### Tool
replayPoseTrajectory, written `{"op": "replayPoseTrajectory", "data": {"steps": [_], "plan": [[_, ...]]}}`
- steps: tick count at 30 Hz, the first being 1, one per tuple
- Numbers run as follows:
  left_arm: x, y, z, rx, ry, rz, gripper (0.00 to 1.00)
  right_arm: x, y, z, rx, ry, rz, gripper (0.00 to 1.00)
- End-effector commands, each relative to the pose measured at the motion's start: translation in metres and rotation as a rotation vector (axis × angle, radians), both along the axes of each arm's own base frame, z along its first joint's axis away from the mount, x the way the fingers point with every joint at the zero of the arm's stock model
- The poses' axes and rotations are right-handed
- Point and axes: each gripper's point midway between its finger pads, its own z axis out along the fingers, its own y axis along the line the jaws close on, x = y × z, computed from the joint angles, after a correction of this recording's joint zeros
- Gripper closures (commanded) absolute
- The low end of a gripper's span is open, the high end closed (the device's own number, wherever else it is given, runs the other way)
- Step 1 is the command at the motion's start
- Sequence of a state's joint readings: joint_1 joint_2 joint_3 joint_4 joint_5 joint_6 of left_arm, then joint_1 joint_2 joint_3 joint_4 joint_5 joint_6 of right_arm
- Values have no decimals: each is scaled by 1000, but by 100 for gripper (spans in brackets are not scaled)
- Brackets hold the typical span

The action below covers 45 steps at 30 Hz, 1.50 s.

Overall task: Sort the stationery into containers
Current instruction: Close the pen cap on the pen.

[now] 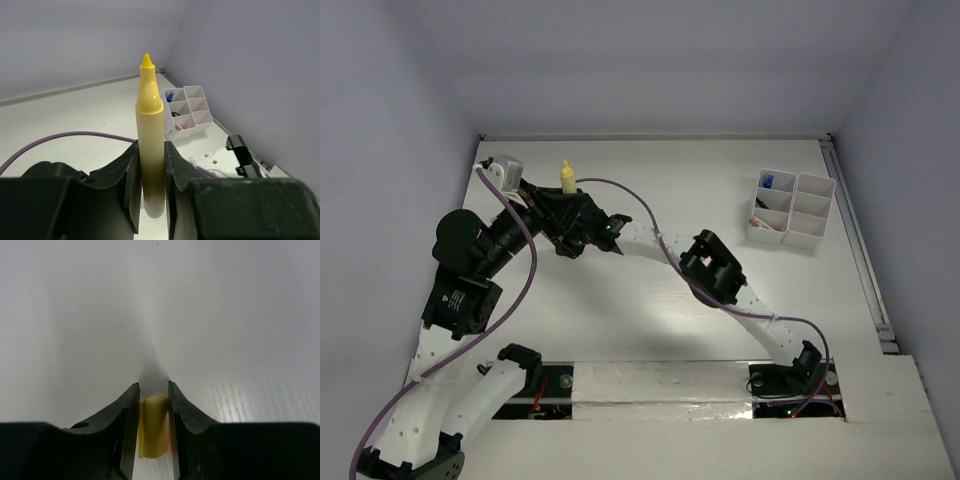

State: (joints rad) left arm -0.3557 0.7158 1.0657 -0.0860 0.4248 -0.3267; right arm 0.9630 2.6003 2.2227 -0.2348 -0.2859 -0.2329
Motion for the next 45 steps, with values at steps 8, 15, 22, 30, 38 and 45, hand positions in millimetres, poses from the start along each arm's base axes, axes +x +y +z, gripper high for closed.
{"op": "replayPoseTrajectory", "data": {"steps": [8,15,22,30,38,45], "plan": [[-4,1,18,-53,-55,-6,100,-33,15,166,536,168,-46,84],[-12,-8,16,-91,-46,-78,100,-38,-38,208,744,389,-84,84],[-15,-20,0,-117,-18,-156,100,-58,-106,149,627,571,-268,83],[-12,-33,-21,-92,4,-232,100,-64,-182,69,414,509,-606,81],[-10,-34,-52,-25,26,-238,100,-57,-233,15,239,408,-814,71],[-4,-29,-77,40,42,-203,100,-55,-248,-1,159,365,-860,59]]}}
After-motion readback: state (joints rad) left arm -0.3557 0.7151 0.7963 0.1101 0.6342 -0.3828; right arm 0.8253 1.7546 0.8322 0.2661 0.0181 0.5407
